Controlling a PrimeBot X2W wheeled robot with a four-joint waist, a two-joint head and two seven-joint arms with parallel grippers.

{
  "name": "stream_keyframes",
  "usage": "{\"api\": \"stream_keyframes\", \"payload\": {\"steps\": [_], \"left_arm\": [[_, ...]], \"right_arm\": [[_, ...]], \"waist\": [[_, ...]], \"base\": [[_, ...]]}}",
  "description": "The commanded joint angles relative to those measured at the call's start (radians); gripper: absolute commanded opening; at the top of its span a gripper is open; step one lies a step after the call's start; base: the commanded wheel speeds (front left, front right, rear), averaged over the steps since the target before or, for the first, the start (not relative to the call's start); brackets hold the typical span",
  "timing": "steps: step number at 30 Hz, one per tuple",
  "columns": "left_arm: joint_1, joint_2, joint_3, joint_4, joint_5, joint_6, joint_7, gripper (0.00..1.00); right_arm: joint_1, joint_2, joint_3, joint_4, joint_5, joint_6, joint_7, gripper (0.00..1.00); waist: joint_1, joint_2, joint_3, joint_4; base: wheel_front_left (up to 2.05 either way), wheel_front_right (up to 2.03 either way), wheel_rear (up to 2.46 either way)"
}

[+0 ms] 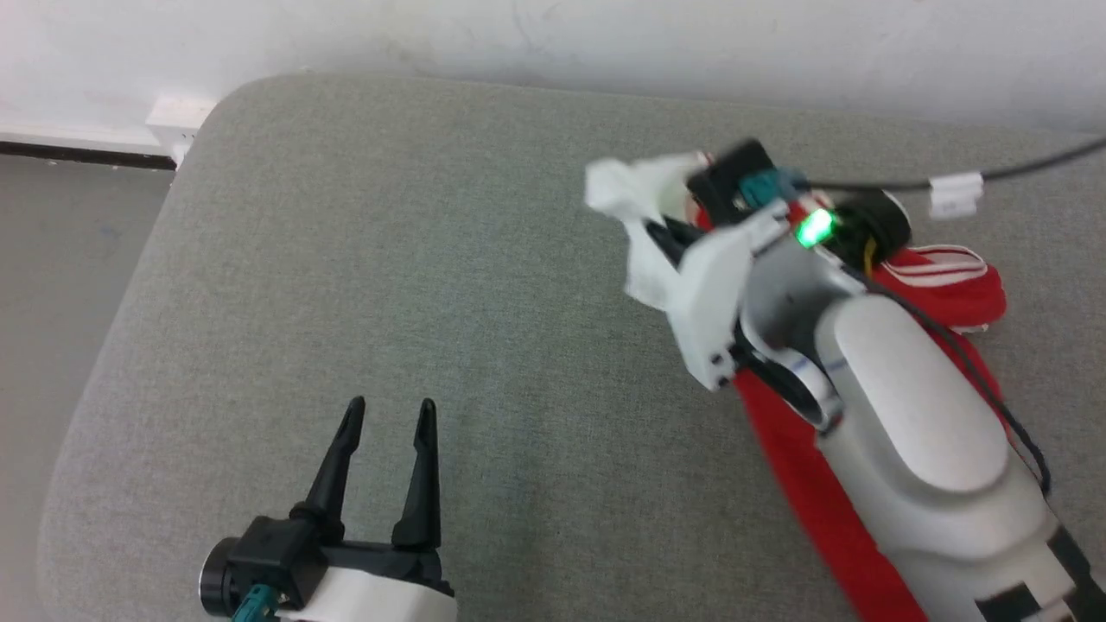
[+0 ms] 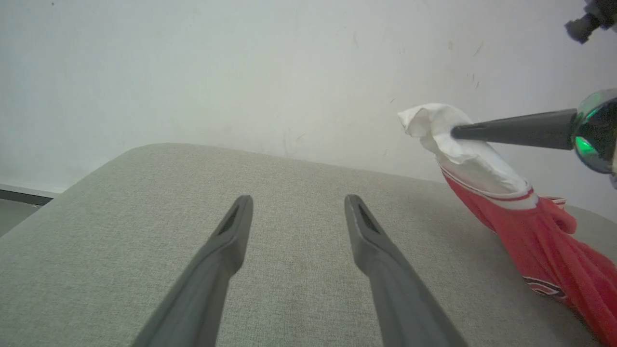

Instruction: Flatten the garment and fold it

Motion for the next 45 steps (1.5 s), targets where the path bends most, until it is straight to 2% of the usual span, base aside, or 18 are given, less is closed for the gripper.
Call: {"api": "stream_keyframes", "payload": {"steps": [1,5,14,15,16,17,23,29,33,36,39,42,45], "left_arm": [[-0.018,-0.002,-0.003,0.003,-0.013,0.003,-0.005,1.0],[-0.029,-0.002,-0.009,0.011,-0.02,-0.001,-0.005,1.0],[-0.064,-0.002,-0.046,0.034,-0.036,-0.005,-0.005,1.0],[-0.067,-0.002,-0.047,0.037,-0.036,-0.004,-0.005,1.0],[-0.069,-0.002,-0.048,0.039,-0.037,-0.003,-0.005,1.0],[-0.07,-0.002,-0.048,0.041,-0.037,-0.002,-0.005,1.0],[-0.053,-0.002,-0.027,0.044,-0.025,0.005,-0.005,1.0],[-0.03,-0.002,-0.006,0.038,-0.005,-0.002,-0.005,1.0],[-0.006,-0.002,0.008,0.026,0.011,-0.005,-0.005,1.0],[0.006,-0.002,0.016,0.021,0.02,-0.012,-0.005,1.0],[0.012,-0.002,0.021,0.018,0.026,-0.018,-0.005,1.0],[0.019,-0.002,0.027,0.018,0.031,-0.023,-0.005,1.0],[0.025,-0.002,0.03,0.018,0.034,-0.026,-0.005,1.0]], "right_arm": [[-0.045,0.022,0.026,-0.001,0.013,-0.001,-0.005,0.0],[-0.096,0.054,0.097,0.053,0.031,-0.001,-0.008,0.0],[-0.071,0.072,0.228,0.297,0.063,-0.001,-0.075,0.0],[-0.071,0.072,0.237,0.315,0.072,-0.001,-0.083,0.04],[-0.072,0.072,0.246,0.33,0.079,-0.001,-0.09,0.4],[-0.076,0.072,0.255,0.342,0.087,-0.001,-0.098,1.0],[-0.109,0.072,0.259,0.328,0.171,-0.001,-0.163,1.0],[-0.111,0.072,0.179,0.267,0.198,-0.001,-0.218,1.0],[-0.053,0.046,0.027,0.183,0.124,-0.001,-0.274,1.0],[0.052,0.019,-0.155,0.081,0.033,-0.001,-0.325,1.0],[0.202,0.027,-0.333,-0.055,-0.055,-0.001,-0.34,1.0],[0.362,0.05,-0.461,-0.192,-0.116,-0.001,-0.311,1.0],[0.503,0.065,-0.498,-0.285,-0.114,-0.001,-0.206,1.0]], "waist": [[-0.0001,0.0,0.006,0.004],[-0.0001,0.0,0.02,0.023],[-0.0001,0.0,0.052,0.086],[-0.0001,0.0,0.052,0.088],[-0.0001,0.0,0.052,0.09],[-0.0001,0.0,0.051,0.09],[-0.0001,0.0,0.022,0.05],[-0.0001,0.0,-0.015,-0.009],[-0.0001,0.0,-0.035,-0.059],[-0.0001,0.0,-0.04,-0.091],[-0.0001,0.0,-0.037,-0.119],[-0.0001,0.0,-0.034,-0.146],[-0.0001,0.0,-0.032,-0.165]], "base": [[0.0,0.0,0.0],[0.0,0.0,0.0],[0.0,0.0,0.0],[0.0,0.0,0.0],[0.0,0.0,0.0],[0.0,0.0,0.0],[0.0,0.0,0.0],[0.0,0.0,0.0],[0.0,0.0,0.0],[0.0,0.0,0.0],[0.0,0.0,0.0],[0.0,0.0,0.0],[0.0,0.0,0.0]]}}
